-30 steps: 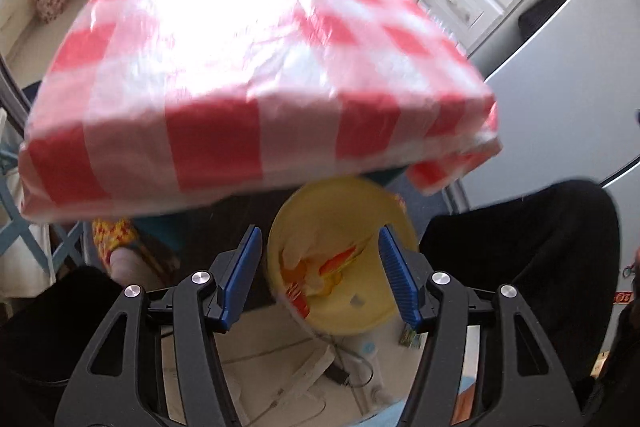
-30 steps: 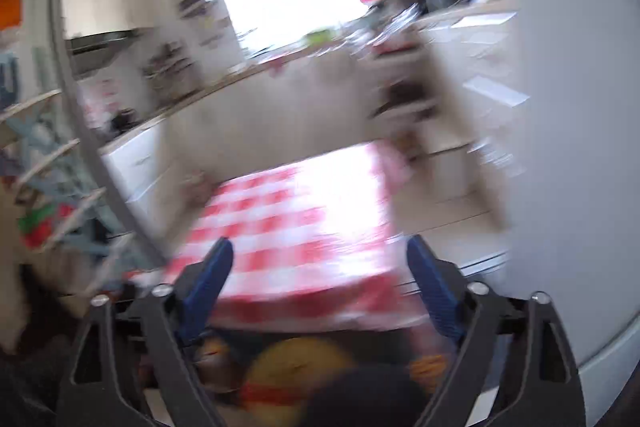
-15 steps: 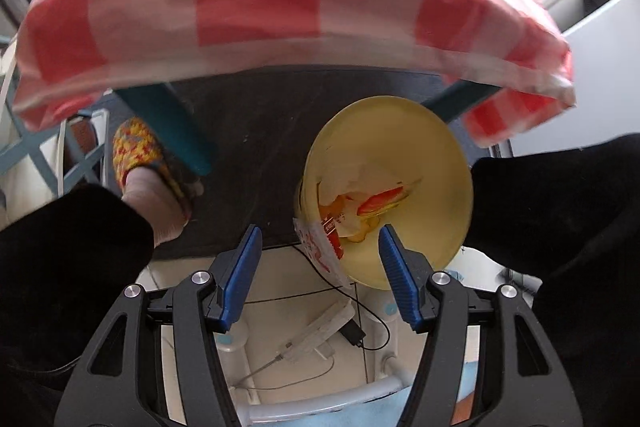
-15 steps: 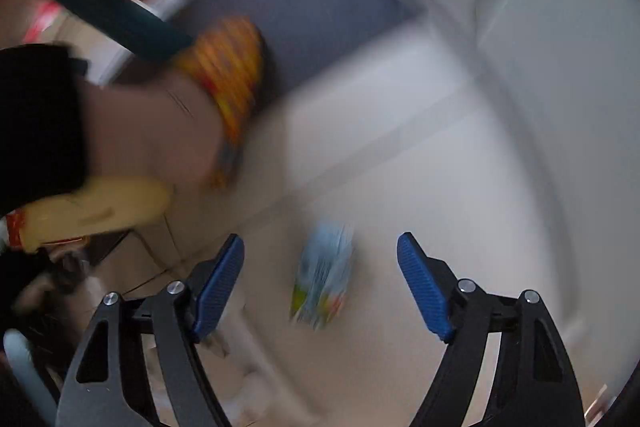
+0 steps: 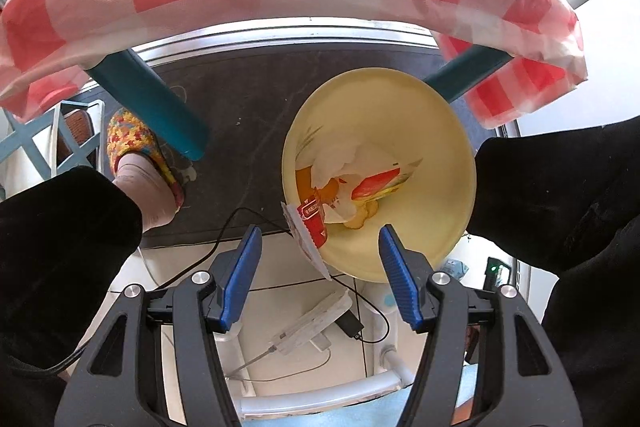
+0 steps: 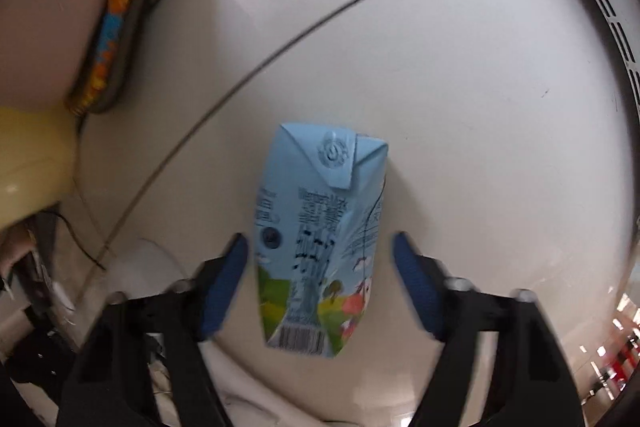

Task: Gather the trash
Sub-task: 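Grasp the fallen blue juice carton from the floor with the right tool, then lift the carton over the yellow bucket and open the right tool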

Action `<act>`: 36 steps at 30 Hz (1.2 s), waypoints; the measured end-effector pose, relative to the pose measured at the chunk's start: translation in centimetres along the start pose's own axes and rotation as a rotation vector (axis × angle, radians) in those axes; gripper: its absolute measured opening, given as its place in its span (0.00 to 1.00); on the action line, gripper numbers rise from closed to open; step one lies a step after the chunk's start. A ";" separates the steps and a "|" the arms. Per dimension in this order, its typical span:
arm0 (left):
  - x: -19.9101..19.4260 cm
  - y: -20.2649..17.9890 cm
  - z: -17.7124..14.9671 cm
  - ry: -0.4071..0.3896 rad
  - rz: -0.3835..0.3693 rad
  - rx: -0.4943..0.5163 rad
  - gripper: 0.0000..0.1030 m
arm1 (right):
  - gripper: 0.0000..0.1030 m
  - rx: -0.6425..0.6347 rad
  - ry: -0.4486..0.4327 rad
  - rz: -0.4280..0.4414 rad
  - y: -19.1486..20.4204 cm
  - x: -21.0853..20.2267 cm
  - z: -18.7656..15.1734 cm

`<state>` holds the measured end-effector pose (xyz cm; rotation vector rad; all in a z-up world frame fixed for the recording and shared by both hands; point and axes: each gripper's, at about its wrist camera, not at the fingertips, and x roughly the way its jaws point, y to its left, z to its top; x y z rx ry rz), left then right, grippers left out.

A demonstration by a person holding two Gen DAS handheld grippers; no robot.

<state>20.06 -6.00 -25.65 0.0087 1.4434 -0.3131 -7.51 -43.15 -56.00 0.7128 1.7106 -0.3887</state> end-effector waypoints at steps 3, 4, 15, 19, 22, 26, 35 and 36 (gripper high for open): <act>-0.7 0.2 0.0 -0.022 -0.014 -0.014 0.56 | 0.53 -0.016 -0.006 0.015 -0.3 -0.1 -0.2; -0.7 0.3 0.0 -0.026 -0.018 -0.015 0.56 | 0.53 -0.015 -0.005 0.023 -0.4 -0.4 -0.2; -2.4 0.4 0.1 -0.081 -0.068 -0.032 0.56 | 0.53 0.005 -0.461 0.202 -2.2 -21.5 1.5; -3.4 0.8 0.0 -0.108 -0.084 -0.046 0.56 | 0.53 -0.111 -0.821 0.255 -0.2 -38.0 1.8; -3.9 1.6 -0.2 -0.110 -0.086 -0.064 0.56 | 0.53 -0.219 -1.050 0.344 3.5 -48.9 -0.1; -3.7 2.9 -0.5 -0.080 -0.100 -0.109 0.56 | 0.53 -0.366 -1.214 0.532 9.1 -58.1 -4.1; -3.9 4.5 -0.9 -0.080 -0.138 -0.176 0.56 | 0.54 -0.624 -0.960 0.557 26.3 -48.0 -6.3; -4.1 4.6 -0.9 -0.085 -0.141 -0.179 0.56 | 0.54 -0.640 -0.888 0.513 28.1 -44.9 -5.6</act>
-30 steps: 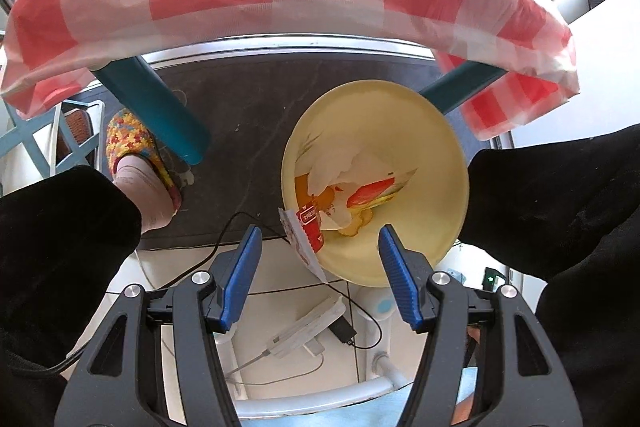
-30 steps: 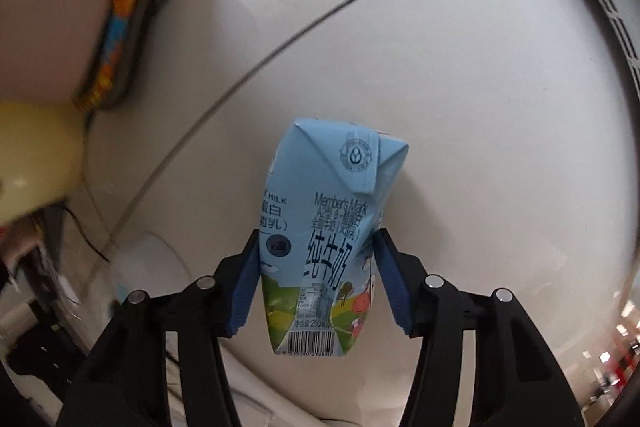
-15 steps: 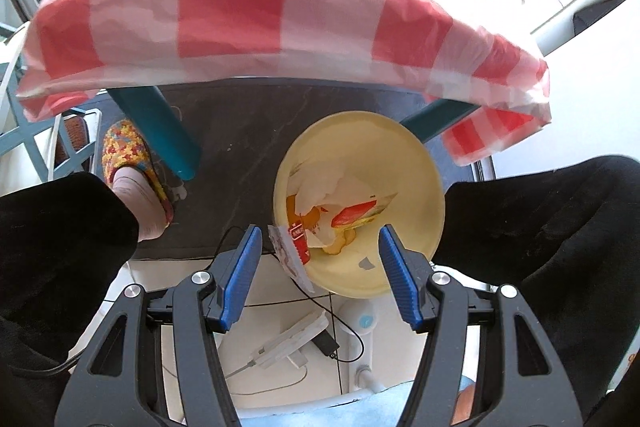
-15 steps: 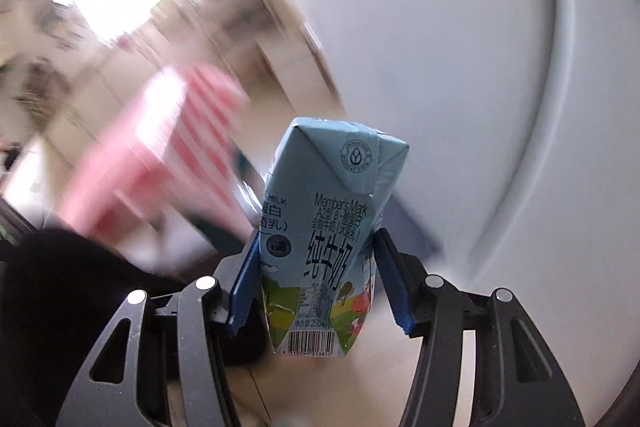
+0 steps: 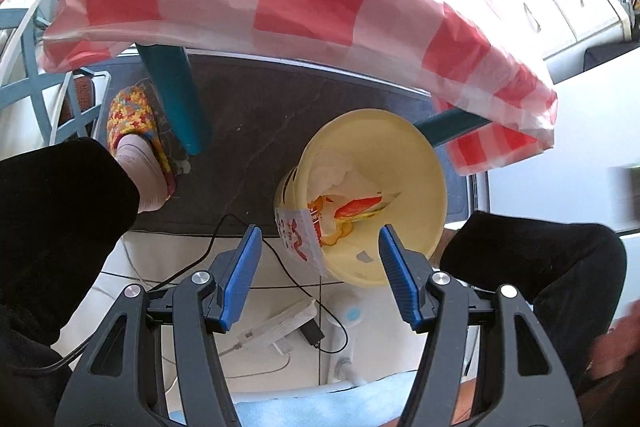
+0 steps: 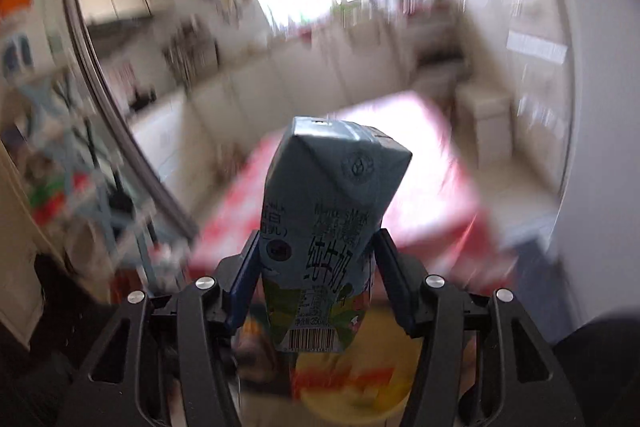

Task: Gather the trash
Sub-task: 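Lift the carton over the yellow bucket and open the right tool, then grasp the paper bag hanging on the bucket rim with the left tool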

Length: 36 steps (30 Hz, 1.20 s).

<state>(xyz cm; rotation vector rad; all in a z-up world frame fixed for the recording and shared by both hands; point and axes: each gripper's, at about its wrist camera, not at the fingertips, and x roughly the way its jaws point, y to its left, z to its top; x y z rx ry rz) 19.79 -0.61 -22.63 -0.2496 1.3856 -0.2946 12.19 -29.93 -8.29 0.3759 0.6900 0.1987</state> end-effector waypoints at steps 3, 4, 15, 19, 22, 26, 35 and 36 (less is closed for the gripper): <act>0.0 0.2 0.0 -0.001 -0.007 -0.008 0.56 | 0.53 0.006 0.192 -0.017 -0.2 4.1 -3.4; 0.1 0.4 0.0 0.002 -0.013 -0.019 0.56 | 0.53 0.006 0.226 -0.027 0.0 4.8 -3.6; 4.8 1.4 -1.1 0.114 0.014 -0.185 0.56 | 0.69 0.123 0.266 -0.033 -1.3 6.8 -4.4; 6.9 1.8 -1.3 0.165 0.012 -0.249 0.56 | 0.69 0.193 0.280 -0.008 -2.0 7.2 -4.7; 7.9 1.3 -1.3 0.180 0.038 -0.239 0.56 | 0.69 0.214 0.285 0.011 -2.2 7.2 -4.6; 8.8 1.0 -1.3 0.193 0.057 -0.233 0.56 | 0.69 0.225 0.283 0.033 -2.2 7.2 -4.5; 10.2 1.2 -1.5 0.240 -0.010 -0.269 0.08 | 0.69 0.254 0.280 0.056 -2.3 7.1 -4.6; 10.2 1.2 -1.5 0.238 -0.014 -0.272 0.05 | 0.69 0.256 0.280 0.057 -2.3 7.1 -4.6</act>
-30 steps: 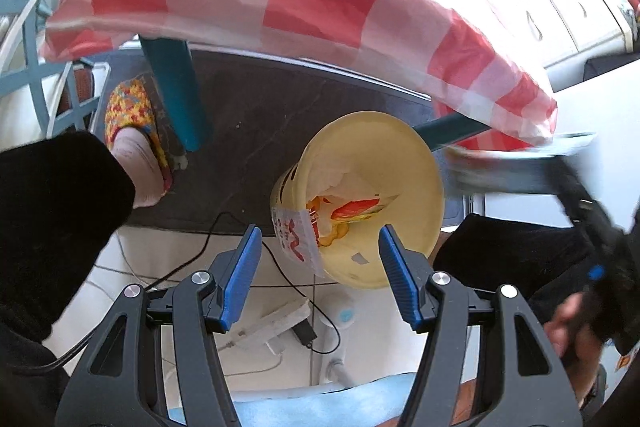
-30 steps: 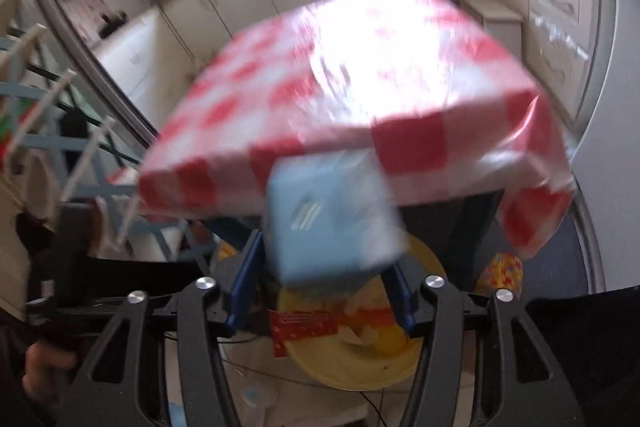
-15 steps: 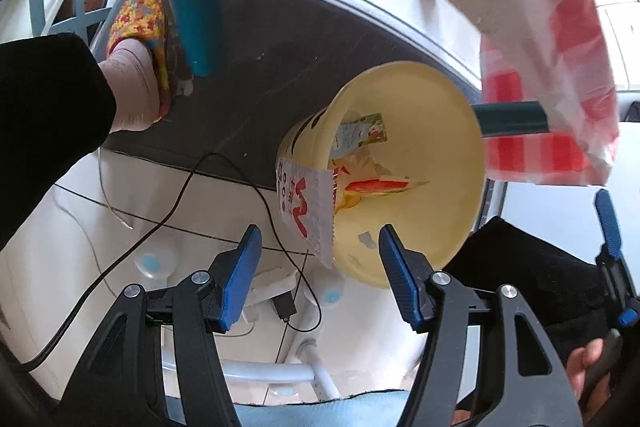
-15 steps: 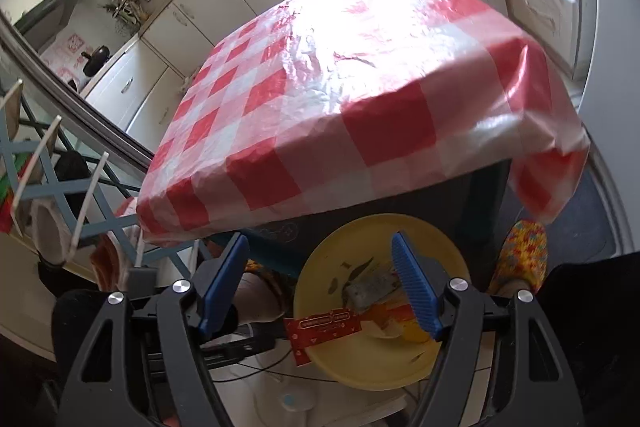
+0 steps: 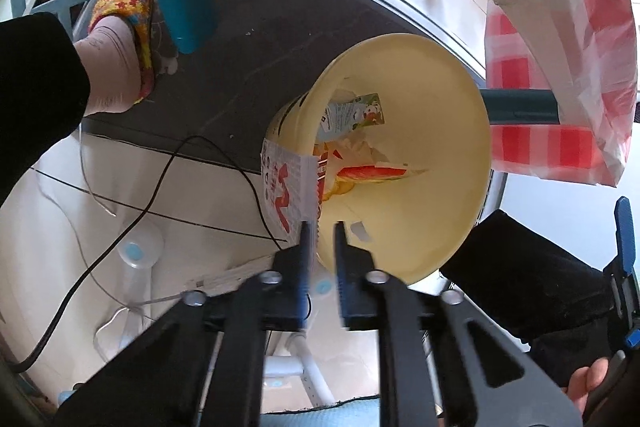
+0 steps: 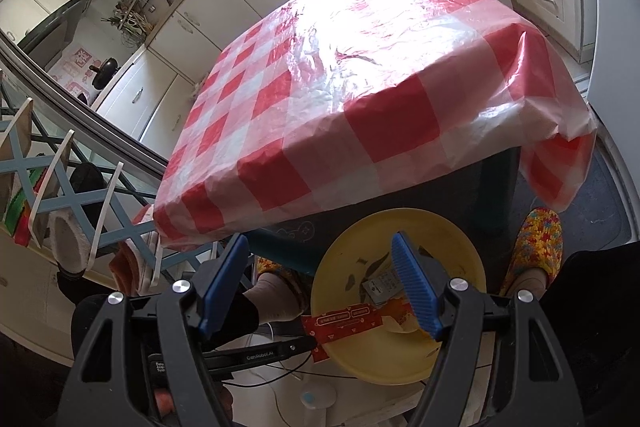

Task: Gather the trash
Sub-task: 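Grasp the paper bag hanging on the bucket rim with the left tool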

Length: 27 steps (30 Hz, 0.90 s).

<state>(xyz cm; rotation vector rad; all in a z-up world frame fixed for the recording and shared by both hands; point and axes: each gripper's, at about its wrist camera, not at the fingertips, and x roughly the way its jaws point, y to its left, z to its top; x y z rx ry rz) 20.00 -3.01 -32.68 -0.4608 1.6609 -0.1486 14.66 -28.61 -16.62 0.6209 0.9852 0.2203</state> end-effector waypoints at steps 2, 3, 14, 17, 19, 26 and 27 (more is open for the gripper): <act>-0.1 0.1 0.0 -0.002 -0.015 -0.003 0.00 | 0.69 0.004 -0.001 0.004 0.0 0.0 0.0; -0.2 0.1 0.0 -0.004 -0.017 -0.001 0.00 | 0.69 0.004 -0.001 0.005 0.0 -0.1 0.0; -1.0 0.4 0.0 -0.016 0.013 -0.012 0.04 | 0.69 0.027 0.003 0.022 -0.3 -0.1 -0.2; -0.6 0.3 0.2 -0.014 0.041 -0.009 0.21 | 0.69 0.026 0.011 0.025 -0.2 0.1 -0.2; -0.4 0.3 0.3 -0.014 0.057 -0.006 0.27 | 0.69 0.027 0.016 0.028 -0.2 0.2 -0.2; 1.0 -0.2 1.1 -0.010 0.100 -0.009 0.35 | 0.69 0.049 0.034 0.044 -0.5 0.5 -0.3; 1.2 -0.2 1.1 -0.012 0.101 -0.007 0.35 | 0.69 0.050 0.036 0.045 -0.5 0.5 -0.3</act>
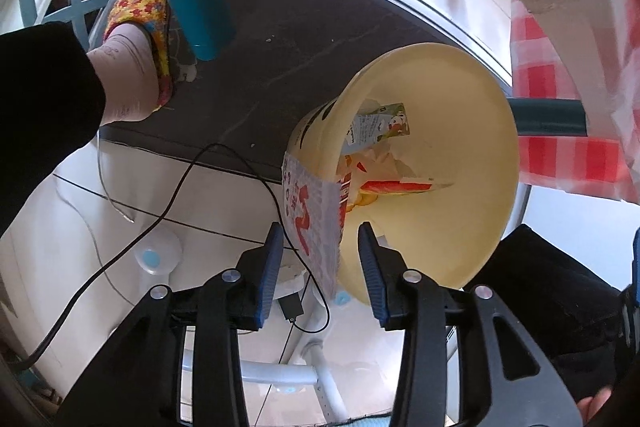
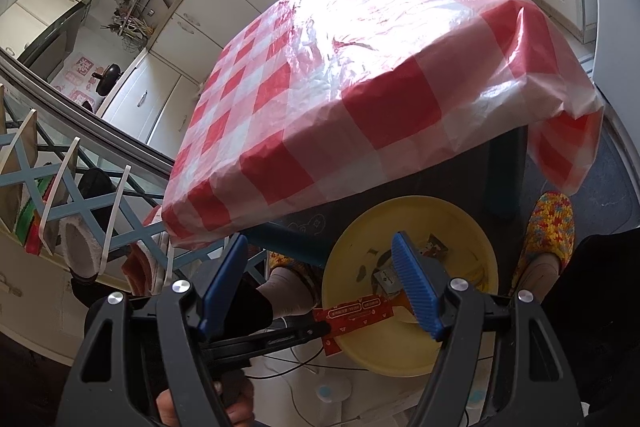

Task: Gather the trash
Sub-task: 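Grasp the paper bag hanging on the bucket rim with the left tool, then push the paper bag into the bucket and open the left tool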

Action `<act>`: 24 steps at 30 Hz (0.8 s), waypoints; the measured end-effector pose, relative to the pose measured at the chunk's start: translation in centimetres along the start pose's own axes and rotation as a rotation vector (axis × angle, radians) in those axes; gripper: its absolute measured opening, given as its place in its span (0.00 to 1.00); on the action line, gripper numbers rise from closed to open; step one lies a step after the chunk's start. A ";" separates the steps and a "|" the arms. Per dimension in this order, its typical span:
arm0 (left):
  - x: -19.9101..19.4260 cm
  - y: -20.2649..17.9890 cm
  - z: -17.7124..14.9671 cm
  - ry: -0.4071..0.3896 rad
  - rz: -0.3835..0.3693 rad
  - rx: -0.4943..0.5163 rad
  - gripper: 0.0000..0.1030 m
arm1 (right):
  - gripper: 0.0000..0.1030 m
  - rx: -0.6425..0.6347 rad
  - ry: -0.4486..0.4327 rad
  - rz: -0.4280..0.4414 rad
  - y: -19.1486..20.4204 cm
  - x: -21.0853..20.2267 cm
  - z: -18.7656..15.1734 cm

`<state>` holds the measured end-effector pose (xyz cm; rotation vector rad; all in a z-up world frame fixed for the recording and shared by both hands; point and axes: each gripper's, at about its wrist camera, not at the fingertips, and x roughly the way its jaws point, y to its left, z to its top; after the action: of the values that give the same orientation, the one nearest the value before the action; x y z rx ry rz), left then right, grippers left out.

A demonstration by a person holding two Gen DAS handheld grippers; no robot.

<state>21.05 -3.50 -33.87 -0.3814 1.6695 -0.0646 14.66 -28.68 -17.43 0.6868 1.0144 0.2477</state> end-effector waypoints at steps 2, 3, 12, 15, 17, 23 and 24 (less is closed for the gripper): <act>0.3 -0.2 0.1 -0.003 -0.001 0.003 0.24 | 0.69 0.001 0.004 0.002 0.0 0.1 -0.1; 0.4 -0.2 0.1 0.001 -0.003 0.005 0.16 | 0.69 0.001 0.005 0.003 0.0 0.1 -0.1; -1.5 -0.6 -0.4 -0.034 -0.060 0.029 0.00 | 0.70 0.017 0.007 0.018 -0.2 -0.1 -0.1; -4.1 -0.8 -1.4 -0.066 -0.122 0.050 0.00 | 0.70 0.022 -0.014 0.029 -0.3 -0.6 0.0; -6.4 -1.5 -2.2 -0.102 -0.189 0.071 0.00 | 0.70 0.026 -0.040 0.036 -0.3 -1.1 0.1; -9.9 -5.3 -3.9 -0.200 -0.289 0.207 0.00 | 0.72 0.027 -0.092 0.035 -0.3 -2.1 0.1; -9.8 -5.7 -3.8 -0.197 -0.298 0.224 0.00 | 0.72 0.028 -0.093 0.034 -0.3 -2.1 0.2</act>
<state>19.36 -6.79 -22.48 -0.4486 1.3845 -0.4192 13.66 -30.04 -16.10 0.7350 0.9193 0.2297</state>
